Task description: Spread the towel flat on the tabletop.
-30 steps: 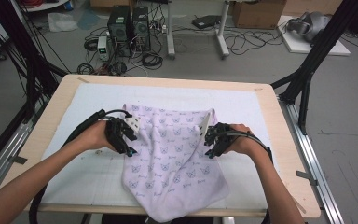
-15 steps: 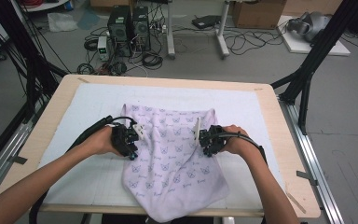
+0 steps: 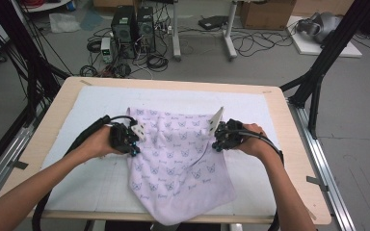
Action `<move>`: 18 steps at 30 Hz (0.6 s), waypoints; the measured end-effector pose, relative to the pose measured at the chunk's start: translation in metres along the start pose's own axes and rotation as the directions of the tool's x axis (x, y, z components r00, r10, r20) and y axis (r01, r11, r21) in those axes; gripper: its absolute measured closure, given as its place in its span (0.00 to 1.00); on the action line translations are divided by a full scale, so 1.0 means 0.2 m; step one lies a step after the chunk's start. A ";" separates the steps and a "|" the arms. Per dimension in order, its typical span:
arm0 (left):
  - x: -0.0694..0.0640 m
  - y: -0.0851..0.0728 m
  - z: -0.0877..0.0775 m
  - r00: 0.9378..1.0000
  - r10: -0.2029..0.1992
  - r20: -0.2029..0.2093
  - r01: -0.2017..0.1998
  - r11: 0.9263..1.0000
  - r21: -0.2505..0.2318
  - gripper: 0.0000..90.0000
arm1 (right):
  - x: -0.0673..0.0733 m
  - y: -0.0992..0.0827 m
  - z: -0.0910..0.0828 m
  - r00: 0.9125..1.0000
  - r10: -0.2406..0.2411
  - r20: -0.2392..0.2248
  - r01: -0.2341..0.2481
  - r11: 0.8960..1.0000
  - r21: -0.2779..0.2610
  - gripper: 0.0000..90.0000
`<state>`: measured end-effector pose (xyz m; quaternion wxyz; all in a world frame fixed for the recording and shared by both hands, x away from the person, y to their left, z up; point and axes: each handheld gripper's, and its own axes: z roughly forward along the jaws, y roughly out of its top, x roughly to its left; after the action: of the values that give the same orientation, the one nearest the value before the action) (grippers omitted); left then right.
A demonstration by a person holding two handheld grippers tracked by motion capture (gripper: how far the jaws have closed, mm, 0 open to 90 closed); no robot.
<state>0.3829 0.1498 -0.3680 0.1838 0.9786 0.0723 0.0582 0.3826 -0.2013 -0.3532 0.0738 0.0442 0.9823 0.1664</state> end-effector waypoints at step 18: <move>0.08 -0.06 -0.45 0.998 -0.006 -0.055 -0.005 0.982 -0.191 0.97 | 0.06 -0.07 -0.35 0.999 0.031 0.037 -0.016 0.928 -0.373 0.99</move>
<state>0.3845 0.1952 -0.2887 0.2748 0.9544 0.0717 0.0917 0.3592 -0.2364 -0.2933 0.0994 0.0447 0.9306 0.3496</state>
